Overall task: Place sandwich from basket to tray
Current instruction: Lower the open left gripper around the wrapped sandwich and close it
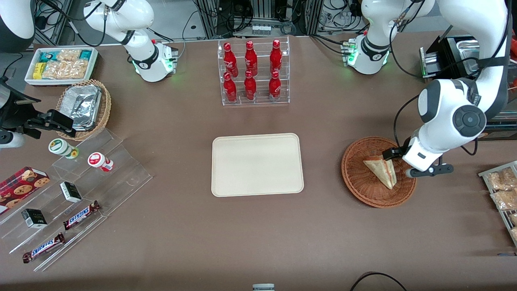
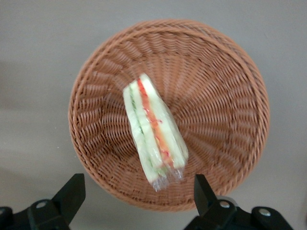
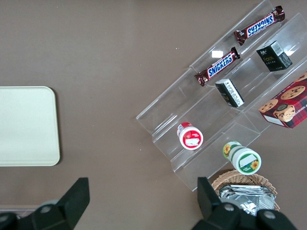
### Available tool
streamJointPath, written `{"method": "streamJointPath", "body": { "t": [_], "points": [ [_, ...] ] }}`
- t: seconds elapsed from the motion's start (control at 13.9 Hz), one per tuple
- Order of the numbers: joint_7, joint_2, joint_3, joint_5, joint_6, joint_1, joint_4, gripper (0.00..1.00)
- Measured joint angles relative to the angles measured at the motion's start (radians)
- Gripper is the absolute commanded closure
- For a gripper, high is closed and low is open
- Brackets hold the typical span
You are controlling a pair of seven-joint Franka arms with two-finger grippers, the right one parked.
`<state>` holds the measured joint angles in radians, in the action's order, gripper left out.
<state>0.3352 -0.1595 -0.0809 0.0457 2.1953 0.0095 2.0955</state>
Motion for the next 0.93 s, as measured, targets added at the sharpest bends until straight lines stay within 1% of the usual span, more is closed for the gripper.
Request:
{"method": "streamJointPath", "body": {
  "t": [0.14, 0.43, 0.65, 0.93],
  "points": [
    [0.156, 0.01, -0.002, 0.0, 0.074, -0.002, 0.057, 0.0],
    [0.412, 0.008, -0.011, -0.002, 0.132, -0.005, 0.07, 0.0],
    [0.462, -0.006, -0.018, -0.002, 0.168, -0.012, 0.074, 0.0],
    [0.466, -0.036, -0.018, -0.002, 0.172, -0.014, 0.075, 0.0]
  ]
}}
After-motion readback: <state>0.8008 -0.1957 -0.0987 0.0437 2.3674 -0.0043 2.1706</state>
